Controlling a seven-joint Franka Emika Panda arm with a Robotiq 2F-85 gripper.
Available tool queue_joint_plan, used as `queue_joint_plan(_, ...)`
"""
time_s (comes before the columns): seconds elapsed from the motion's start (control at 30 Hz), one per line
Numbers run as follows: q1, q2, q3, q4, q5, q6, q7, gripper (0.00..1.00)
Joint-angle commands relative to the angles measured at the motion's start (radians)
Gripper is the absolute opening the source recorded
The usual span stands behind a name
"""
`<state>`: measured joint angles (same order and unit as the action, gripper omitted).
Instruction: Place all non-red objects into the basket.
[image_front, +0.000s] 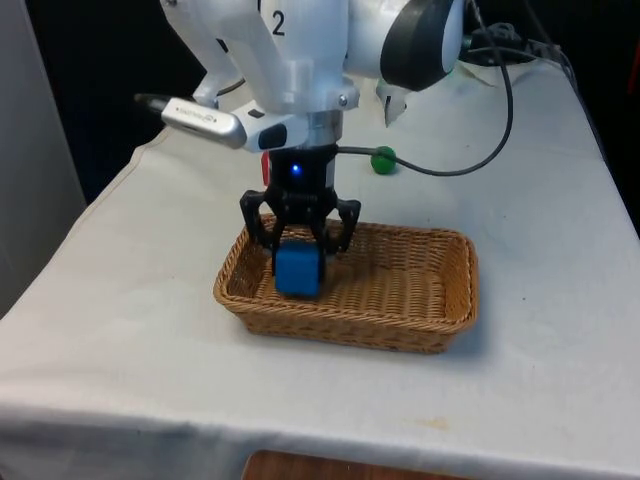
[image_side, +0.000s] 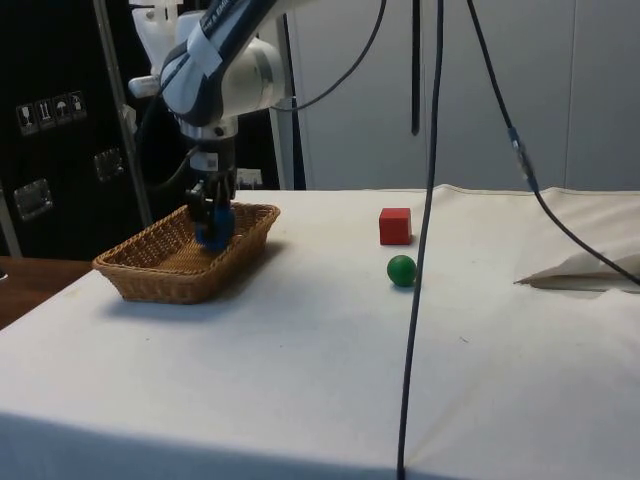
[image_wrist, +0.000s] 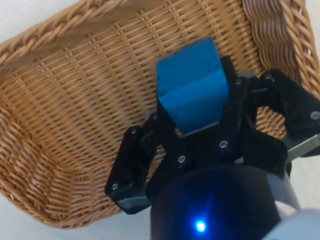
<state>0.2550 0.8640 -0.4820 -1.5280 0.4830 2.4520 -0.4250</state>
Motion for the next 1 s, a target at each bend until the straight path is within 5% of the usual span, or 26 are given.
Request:
queue_joint_plan(0.0, -0.006, 0.010, 0.002, 0.015, 0.001, -0.013, 0.004, 0.11)
queue_joint_plan(0.17, -0.003, 0.016, 0.000, 0.019, 0.000, -0.006, 0.005, 0.56)
queue_joint_plan(0.2, -0.008, 0.021, 0.002, 0.029, 0.001, -0.020, 0.008, 0.56)
queue_joint_plan(0.23, -0.008, 0.022, 0.002, 0.030, 0.001, -0.021, 0.008, 0.66)
queue_joint_plan(0.27, -0.009, 0.023, 0.002, 0.032, 0.001, -0.023, 0.008, 0.90)
queue_joint_plan(0.3, -0.009, 0.023, 0.002, 0.032, 0.001, -0.023, 0.008, 0.97)
queue_joint_plan(0.77, -0.003, -0.003, -0.006, 0.019, 0.000, -0.027, 0.014, 1.00)
queue_joint_plan(0.97, 0.019, -0.097, -0.021, -0.056, -0.006, -0.040, 0.030, 1.00)
